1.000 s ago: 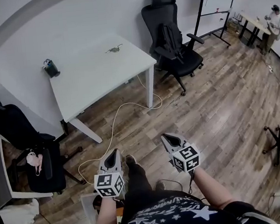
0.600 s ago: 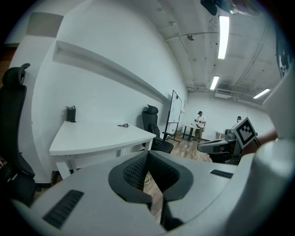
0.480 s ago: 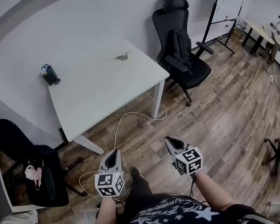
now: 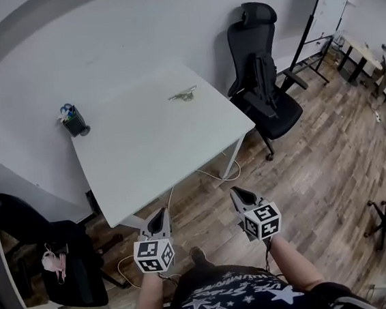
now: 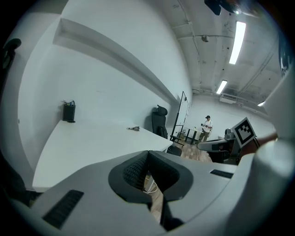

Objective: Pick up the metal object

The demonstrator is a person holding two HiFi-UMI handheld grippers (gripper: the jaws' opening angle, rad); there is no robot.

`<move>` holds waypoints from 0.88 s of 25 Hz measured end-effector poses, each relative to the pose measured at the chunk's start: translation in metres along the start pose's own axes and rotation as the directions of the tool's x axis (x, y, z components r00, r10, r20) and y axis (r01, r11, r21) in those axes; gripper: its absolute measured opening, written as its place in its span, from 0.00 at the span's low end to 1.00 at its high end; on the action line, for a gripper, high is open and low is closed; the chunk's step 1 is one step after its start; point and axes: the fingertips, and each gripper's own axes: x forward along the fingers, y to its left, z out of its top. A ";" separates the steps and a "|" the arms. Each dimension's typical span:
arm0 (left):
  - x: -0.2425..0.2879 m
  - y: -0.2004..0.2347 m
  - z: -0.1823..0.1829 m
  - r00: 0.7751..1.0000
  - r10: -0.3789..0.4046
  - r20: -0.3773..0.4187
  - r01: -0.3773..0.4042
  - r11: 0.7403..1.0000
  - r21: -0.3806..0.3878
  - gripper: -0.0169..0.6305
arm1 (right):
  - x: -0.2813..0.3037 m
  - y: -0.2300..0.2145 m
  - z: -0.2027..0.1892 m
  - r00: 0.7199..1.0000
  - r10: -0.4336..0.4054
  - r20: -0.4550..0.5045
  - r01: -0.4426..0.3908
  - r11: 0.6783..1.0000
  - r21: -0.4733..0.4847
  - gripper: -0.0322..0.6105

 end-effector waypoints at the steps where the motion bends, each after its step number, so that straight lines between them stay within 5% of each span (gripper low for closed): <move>1: 0.003 0.009 0.003 1.000 0.001 -0.001 -0.001 1.000 -0.005 0.06 | 0.008 0.000 0.005 1.000 -0.010 0.006 0.010 1.000 0.008 0.13; 7: 0.021 0.044 0.014 1.000 -0.007 -0.015 0.007 1.000 0.002 0.06 | 0.044 -0.005 0.014 0.997 -0.070 -0.016 0.071 0.995 0.073 0.13; 16: 0.065 0.054 0.033 0.999 -0.030 -0.023 0.031 0.999 0.025 0.06 | 0.086 -0.022 0.039 0.999 0.001 0.041 -0.005 0.994 0.111 0.13; 22: 0.104 0.073 0.053 0.999 0.032 0.000 -0.032 0.999 0.025 0.06 | 0.135 -0.057 0.057 0.997 0.010 0.071 -0.019 0.992 0.122 0.13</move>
